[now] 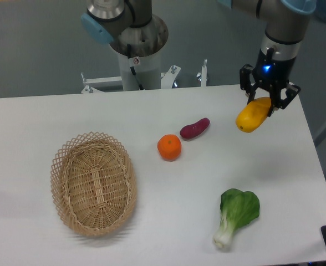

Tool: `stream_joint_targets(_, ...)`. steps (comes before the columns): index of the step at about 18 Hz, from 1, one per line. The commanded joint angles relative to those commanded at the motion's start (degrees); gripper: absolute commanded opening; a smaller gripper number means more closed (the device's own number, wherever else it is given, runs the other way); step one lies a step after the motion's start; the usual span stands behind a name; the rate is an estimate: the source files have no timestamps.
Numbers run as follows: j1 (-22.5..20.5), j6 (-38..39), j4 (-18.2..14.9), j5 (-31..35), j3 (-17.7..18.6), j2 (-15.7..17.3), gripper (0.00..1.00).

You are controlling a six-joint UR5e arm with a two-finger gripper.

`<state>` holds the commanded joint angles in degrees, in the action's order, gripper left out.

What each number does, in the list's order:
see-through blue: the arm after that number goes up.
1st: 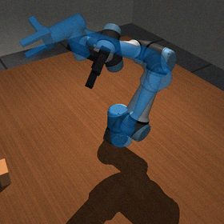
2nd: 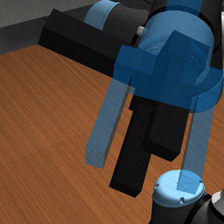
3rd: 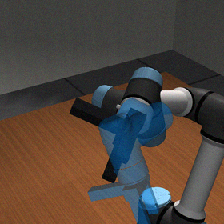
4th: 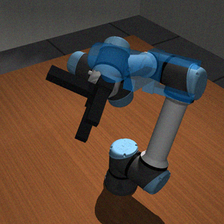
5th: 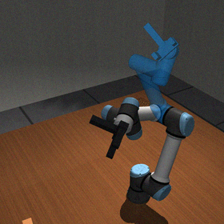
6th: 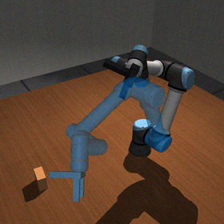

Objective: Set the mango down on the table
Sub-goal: 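Carry the held yellow mango toward the orange and sweet potato, then lower the yellow mango onto the table beside the bok choy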

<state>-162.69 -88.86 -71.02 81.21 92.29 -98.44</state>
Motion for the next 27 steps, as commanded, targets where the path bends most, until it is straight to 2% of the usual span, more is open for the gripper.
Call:
stream_joint_targets(4, 0.09, 0.0, 0.17, 0.26, 0.61, -0.09, 0.59)
stream_joint_targets(9, 0.26, 0.09, 1.31, 0.44, 3.86, 0.26, 0.59)
stream_joint_targets(11, 0.35, 0.44, 2.98, 0.53, 5.7, 0.61, 0.59)
stream_joint_targets(14, 0.96, 0.88, 7.81, 0.62, 9.91, 1.49, 0.59)
stream_joint_targets(20, 2.28, 1.4, 21.25, 1.58, 20.38, 2.02, 0.58)
stream_joint_targets(22, 5.61, 5.25, 24.16, 3.42, 20.92, 0.28, 0.58)
stream_joint_targets(27, 14.4, 18.61, 29.7, 8.7, 18.03, -6.75, 0.58)
